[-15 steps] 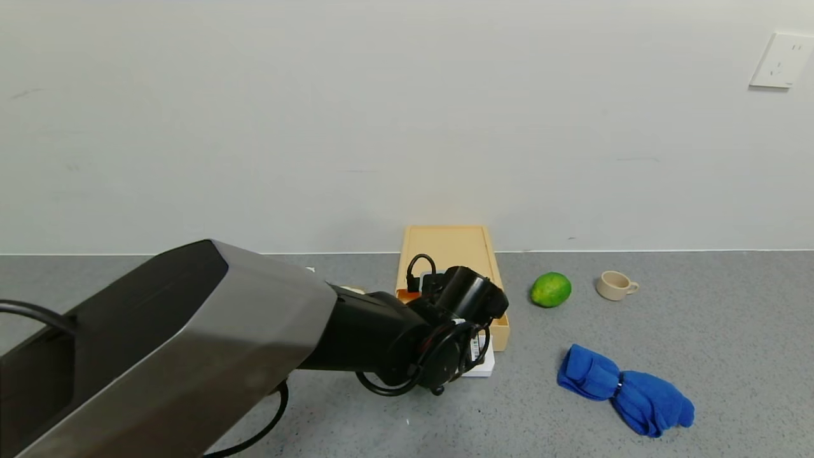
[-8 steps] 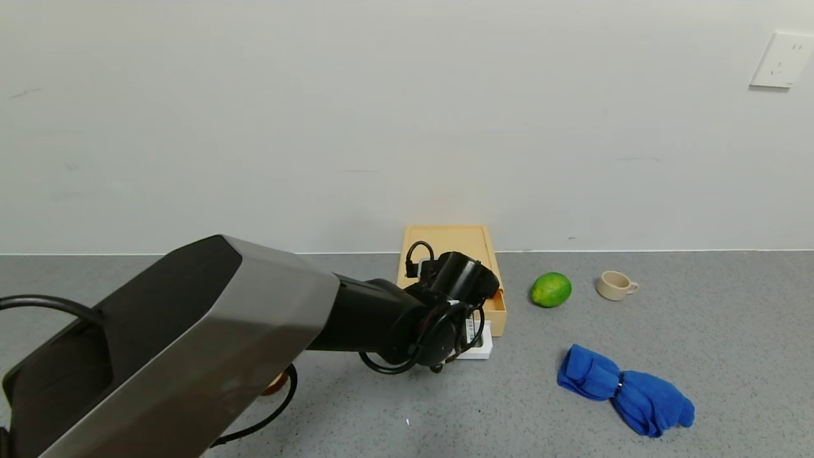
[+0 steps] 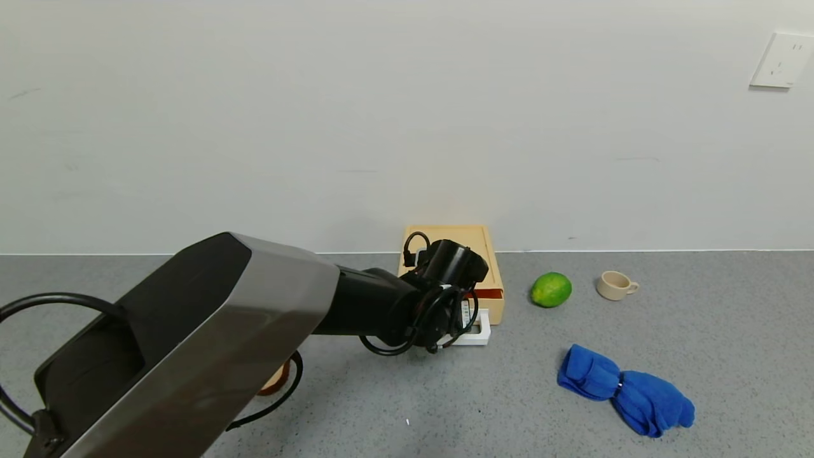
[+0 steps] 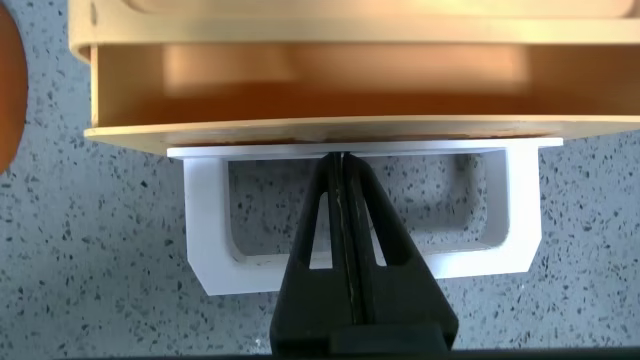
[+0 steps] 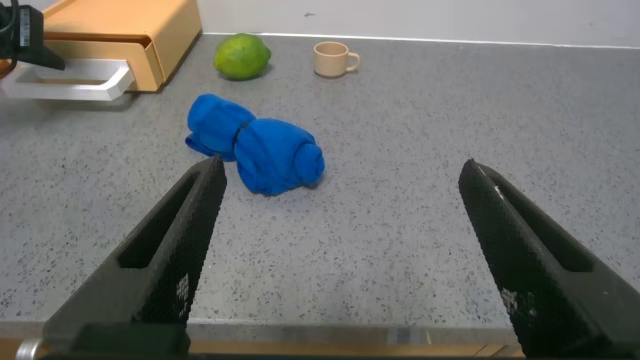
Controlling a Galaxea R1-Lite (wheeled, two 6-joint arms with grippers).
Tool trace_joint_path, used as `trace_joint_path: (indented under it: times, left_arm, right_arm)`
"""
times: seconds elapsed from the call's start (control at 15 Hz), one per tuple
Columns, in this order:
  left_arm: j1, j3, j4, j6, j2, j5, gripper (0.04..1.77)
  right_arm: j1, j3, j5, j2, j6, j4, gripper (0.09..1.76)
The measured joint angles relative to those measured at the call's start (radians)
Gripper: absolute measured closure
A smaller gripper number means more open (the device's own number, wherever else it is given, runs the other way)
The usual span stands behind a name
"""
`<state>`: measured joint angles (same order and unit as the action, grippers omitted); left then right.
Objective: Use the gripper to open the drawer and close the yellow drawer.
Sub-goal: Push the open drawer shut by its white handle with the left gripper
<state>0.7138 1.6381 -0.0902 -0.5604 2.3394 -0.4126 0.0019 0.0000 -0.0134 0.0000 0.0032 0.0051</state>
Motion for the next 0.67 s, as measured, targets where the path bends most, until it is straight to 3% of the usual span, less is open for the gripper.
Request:
trace_joint_path:
  times: [0.67]
  left_arm:
    - [-0.027, 0.064, 0.0, 0.026, 0.037, 0.001, 1.7]
  right_arm:
    - [0.0, 0.0, 0.0, 0.0, 0.0, 0.0, 0.14]
